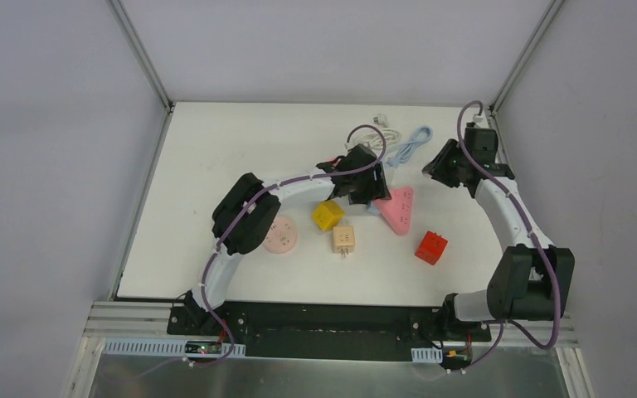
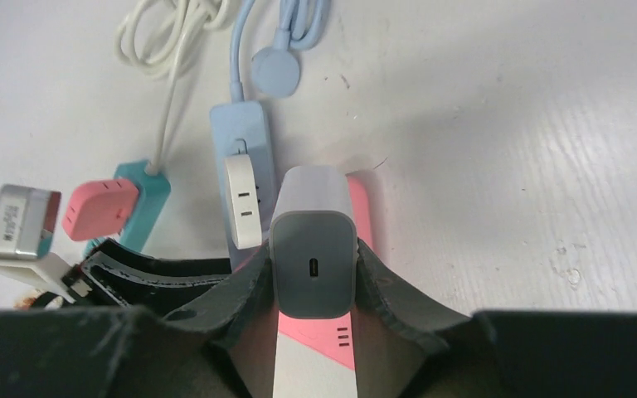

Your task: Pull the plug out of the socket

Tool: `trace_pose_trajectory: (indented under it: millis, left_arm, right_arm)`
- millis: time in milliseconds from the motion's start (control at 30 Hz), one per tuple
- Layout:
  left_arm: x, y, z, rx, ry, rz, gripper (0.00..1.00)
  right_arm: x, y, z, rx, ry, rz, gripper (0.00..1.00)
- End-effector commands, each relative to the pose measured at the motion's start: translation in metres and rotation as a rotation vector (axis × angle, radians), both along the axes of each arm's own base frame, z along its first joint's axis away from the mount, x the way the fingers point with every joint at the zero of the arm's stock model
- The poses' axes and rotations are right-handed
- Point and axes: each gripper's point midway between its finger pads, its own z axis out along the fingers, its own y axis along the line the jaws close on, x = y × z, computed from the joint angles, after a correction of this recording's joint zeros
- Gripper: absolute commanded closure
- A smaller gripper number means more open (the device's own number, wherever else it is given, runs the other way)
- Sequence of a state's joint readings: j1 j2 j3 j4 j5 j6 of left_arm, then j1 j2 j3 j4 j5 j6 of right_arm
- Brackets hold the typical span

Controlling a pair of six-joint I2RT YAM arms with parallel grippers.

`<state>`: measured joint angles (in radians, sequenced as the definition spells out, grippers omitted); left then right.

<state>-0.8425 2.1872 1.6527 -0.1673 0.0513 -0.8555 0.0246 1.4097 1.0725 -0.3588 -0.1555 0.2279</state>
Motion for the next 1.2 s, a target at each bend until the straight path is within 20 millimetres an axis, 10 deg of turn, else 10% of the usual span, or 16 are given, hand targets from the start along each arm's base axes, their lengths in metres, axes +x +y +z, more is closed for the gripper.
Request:
trace_pose_trajectory:
  millis: [0, 267, 567, 733, 967, 1167]
  left_arm:
    - [-0.009, 0.024, -0.029, 0.059, 0.018, -0.016, 0.67]
    - [-0.008, 0.014, -0.013, -0.075, -0.03, -0.054, 0.28]
    - [-0.008, 0.016, -0.006, -0.114, -0.067, -0.047, 0.13]
    - [-0.007, 0.016, -0.004, -0.126, -0.081, -0.043, 0.08]
    - [-0.009, 0.015, 0.003, -0.167, -0.113, -0.055, 0.06]
    - [-0.009, 0.015, 0.006, -0.184, -0.127, -0.053, 0.08]
  right_arm:
    - [0.006, -0.028, 0.02, 0.05, -0.076, -0.182, 1.0]
    - [-0.009, -0.054, -0.026, 0.125, 0.046, -0.331, 1.0]
    - [-0.022, -0.067, -0.074, 0.205, 0.128, -0.41, 0.94]
    - [-0.03, -0.075, -0.09, 0.194, 0.169, -0.448, 0.79]
    - [-0.042, -0.099, -0.093, 0.098, 0.167, -0.558, 0.29]
    - [-0.046, -0.118, -0.075, 0.009, 0.123, -0.623, 0.23]
